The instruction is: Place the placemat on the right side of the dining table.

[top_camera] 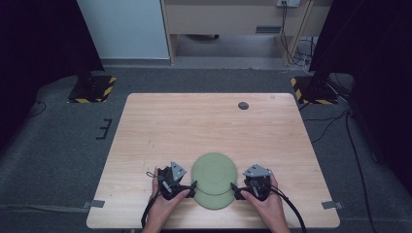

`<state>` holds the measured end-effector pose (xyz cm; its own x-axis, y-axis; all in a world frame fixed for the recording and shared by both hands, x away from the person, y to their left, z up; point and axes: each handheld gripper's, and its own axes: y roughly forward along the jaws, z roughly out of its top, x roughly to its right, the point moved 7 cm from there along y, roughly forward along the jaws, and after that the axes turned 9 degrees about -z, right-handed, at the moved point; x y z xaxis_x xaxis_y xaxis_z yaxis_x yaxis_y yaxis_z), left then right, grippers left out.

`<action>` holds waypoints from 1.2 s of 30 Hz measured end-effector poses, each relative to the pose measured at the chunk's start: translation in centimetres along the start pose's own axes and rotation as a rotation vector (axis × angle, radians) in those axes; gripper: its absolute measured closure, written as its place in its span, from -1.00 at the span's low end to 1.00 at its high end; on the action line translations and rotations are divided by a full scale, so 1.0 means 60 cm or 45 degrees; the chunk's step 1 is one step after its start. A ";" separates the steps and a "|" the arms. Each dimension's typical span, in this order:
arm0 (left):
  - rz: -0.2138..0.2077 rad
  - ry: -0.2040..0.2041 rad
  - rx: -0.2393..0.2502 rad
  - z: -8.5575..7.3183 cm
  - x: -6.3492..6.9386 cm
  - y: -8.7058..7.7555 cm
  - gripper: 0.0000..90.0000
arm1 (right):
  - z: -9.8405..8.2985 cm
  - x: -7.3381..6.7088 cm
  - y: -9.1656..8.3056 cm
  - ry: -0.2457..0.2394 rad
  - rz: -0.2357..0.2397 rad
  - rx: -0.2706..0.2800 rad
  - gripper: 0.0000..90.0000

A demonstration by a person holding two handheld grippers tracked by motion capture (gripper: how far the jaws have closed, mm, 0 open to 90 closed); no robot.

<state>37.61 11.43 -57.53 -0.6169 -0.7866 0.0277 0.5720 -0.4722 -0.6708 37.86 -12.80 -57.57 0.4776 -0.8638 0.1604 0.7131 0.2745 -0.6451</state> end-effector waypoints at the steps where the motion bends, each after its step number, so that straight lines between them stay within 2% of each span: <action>1: -0.001 0.001 0.001 0.000 0.000 0.000 -0.97 | 0.000 0.001 0.000 0.006 0.001 -0.001 -0.90; 4: -0.009 0.005 0.001 0.000 0.003 -0.001 -0.95 | -0.001 -0.001 -0.001 0.011 0.004 0.000 -0.86; 7: -0.013 0.015 0.000 0.000 0.006 -0.002 -0.95 | -0.003 -0.008 -0.005 -0.007 0.024 0.002 -0.86; 12: -0.010 0.012 -0.002 0.000 0.005 -0.001 -0.97 | -0.002 -0.012 -0.007 -0.024 0.023 0.001 -0.86; 19: 0.008 0.006 0.007 0.002 0.006 0.002 -0.98 | 0.000 -0.007 -0.001 0.000 0.008 -0.008 -0.90; 29: -0.012 0.019 0.006 0.001 0.012 0.001 -0.96 | -0.003 -0.003 -0.003 0.008 0.002 -0.010 -0.87; 36: -0.011 0.007 0.005 0.002 0.011 0.003 -0.99 | 0.000 0.001 0.002 0.022 -0.014 -0.013 -0.90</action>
<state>37.39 10.80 -57.57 -0.6250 -0.7801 0.0293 0.5687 -0.4807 -0.6674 37.99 -12.84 -57.63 0.4603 -0.8742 0.1547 0.7132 0.2604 -0.6508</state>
